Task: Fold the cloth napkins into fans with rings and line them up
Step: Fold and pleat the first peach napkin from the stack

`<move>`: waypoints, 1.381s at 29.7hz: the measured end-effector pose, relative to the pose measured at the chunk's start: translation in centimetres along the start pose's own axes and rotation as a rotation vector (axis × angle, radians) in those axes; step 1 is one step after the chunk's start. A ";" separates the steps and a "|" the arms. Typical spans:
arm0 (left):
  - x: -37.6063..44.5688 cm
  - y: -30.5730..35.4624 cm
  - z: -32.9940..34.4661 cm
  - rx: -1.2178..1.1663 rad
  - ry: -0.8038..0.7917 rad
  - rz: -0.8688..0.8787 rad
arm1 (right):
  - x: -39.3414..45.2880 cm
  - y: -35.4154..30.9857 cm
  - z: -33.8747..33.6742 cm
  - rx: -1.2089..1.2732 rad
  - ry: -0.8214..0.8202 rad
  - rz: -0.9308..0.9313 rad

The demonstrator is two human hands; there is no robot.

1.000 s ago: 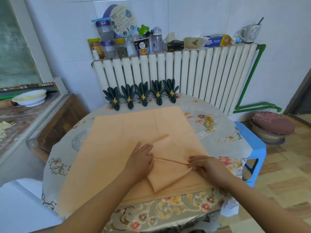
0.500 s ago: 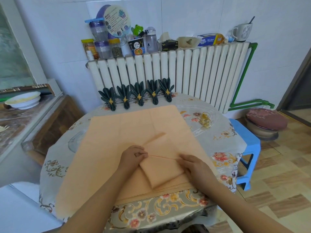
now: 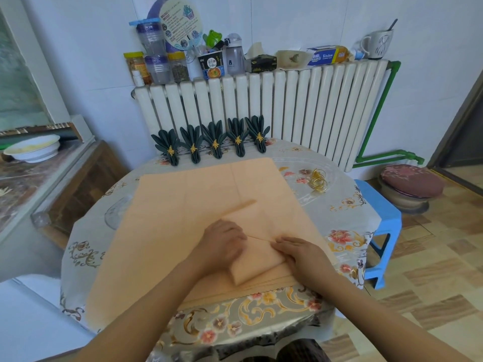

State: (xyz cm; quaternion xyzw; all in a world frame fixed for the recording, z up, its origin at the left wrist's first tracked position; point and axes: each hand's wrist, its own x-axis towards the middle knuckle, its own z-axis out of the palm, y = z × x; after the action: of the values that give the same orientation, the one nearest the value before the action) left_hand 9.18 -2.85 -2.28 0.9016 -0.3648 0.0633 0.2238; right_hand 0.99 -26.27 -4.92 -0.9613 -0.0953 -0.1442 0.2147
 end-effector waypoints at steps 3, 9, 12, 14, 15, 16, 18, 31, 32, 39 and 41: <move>-1.4 2.2 -0.2 -0.047 -0.215 0.055 | 0.1 0.1 -0.5 -0.016 -0.079 0.000; -1.7 3.6 -1.6 -0.012 -0.382 0.016 | 0.3 0.1 -1.5 -0.057 -0.231 -0.028; -1.0 4.4 -1.9 0.074 -0.448 0.010 | 0.3 0.4 -1.8 -0.061 -0.239 -0.062; -0.4 4.7 -2.1 0.105 -0.476 -0.001 | 0.1 0.3 -2.1 -0.043 -0.225 -0.095; -0.2 4.7 -2.3 0.112 -0.487 -0.012 | 0.1 0.3 -2.1 -0.043 -0.226 -0.113; 0.0 4.8 -2.5 0.111 -0.495 -0.023 | 0.0 0.2 -2.1 -0.052 -0.229 -0.129; 0.3 4.8 -2.9 0.080 -0.501 -0.050 | 0.1 0.1 -2.2 -0.074 -0.230 -0.154; -1.3 3.5 -1.9 -0.007 -0.417 -0.066 | 0.6 -0.6 -1.9 -0.088 -0.066 -0.165; -1.6 3.1 -1.7 -0.046 -0.372 -0.069 | 0.6 -0.6 -1.9 -0.087 -0.080 -0.157; -2.8 1.9 -1.2 -0.248 -0.226 -0.128 | 0.5 -0.5 -2.0 -0.065 -0.133 -0.117; -2.2 1.9 -1.0 -0.253 -0.197 -0.204 | 0.4 -0.4 -1.7 -0.038 -0.120 -0.072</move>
State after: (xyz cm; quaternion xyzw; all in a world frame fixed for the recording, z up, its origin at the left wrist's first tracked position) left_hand 6.36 -2.25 -1.29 0.9004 -0.2966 -0.0948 0.3040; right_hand 0.90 -26.62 -3.13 -0.9680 -0.1396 -0.0959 0.1852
